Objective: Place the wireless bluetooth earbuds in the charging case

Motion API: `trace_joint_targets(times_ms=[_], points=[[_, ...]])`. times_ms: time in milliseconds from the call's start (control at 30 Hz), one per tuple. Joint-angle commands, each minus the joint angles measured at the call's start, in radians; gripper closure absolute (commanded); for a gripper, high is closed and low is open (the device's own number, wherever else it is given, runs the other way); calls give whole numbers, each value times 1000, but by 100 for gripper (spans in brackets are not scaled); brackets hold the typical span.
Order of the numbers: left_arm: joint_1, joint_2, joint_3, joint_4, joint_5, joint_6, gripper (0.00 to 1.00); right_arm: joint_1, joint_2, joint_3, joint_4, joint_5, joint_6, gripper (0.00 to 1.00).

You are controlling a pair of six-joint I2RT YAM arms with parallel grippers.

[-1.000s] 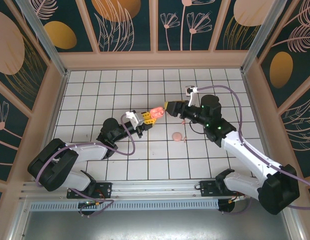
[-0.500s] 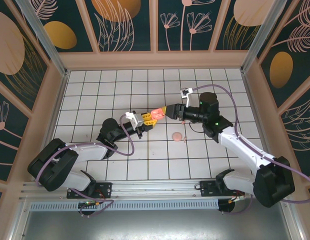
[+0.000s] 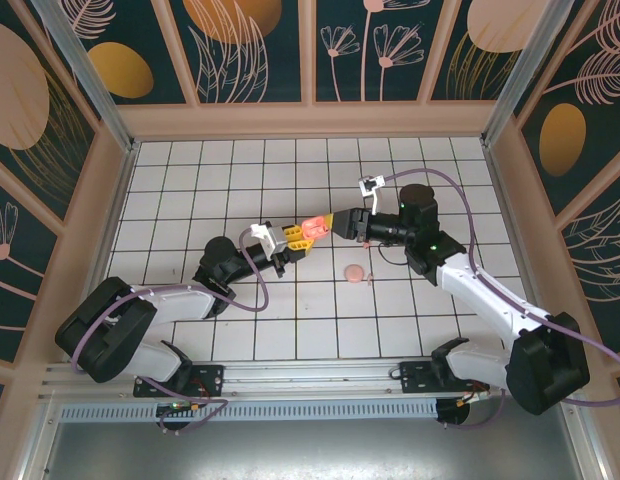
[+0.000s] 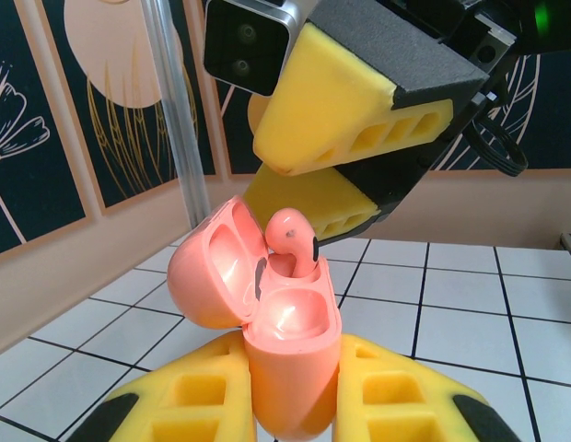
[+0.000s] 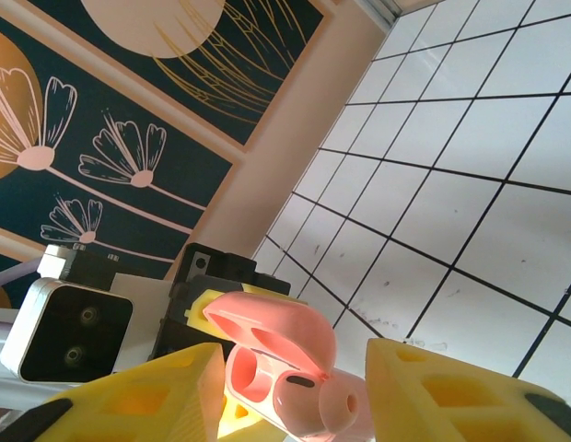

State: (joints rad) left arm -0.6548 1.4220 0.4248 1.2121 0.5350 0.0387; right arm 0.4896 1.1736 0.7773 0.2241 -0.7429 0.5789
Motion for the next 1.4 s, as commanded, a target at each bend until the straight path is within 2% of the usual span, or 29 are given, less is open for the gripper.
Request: trace_joint_targets(times_ms=[0,500,733,1133,1367], points=[[-6,-27,19,44,-12,-18,87,-5,-23,6,-18,-18,-13,58],[-6,-31,19,46,-24,-23,87,8,-26,1,-42,3,-21,67],[-6,-29,22,46,-27,-23,87,30,-33,8,-65,63,-11,71],[-6,-30,20,43,-42,-24,88,133,-60,0,-101,333,89,75],[-8,-34,18,27,-68,-14,88,225,-143,-40,-122,600,205,76]])
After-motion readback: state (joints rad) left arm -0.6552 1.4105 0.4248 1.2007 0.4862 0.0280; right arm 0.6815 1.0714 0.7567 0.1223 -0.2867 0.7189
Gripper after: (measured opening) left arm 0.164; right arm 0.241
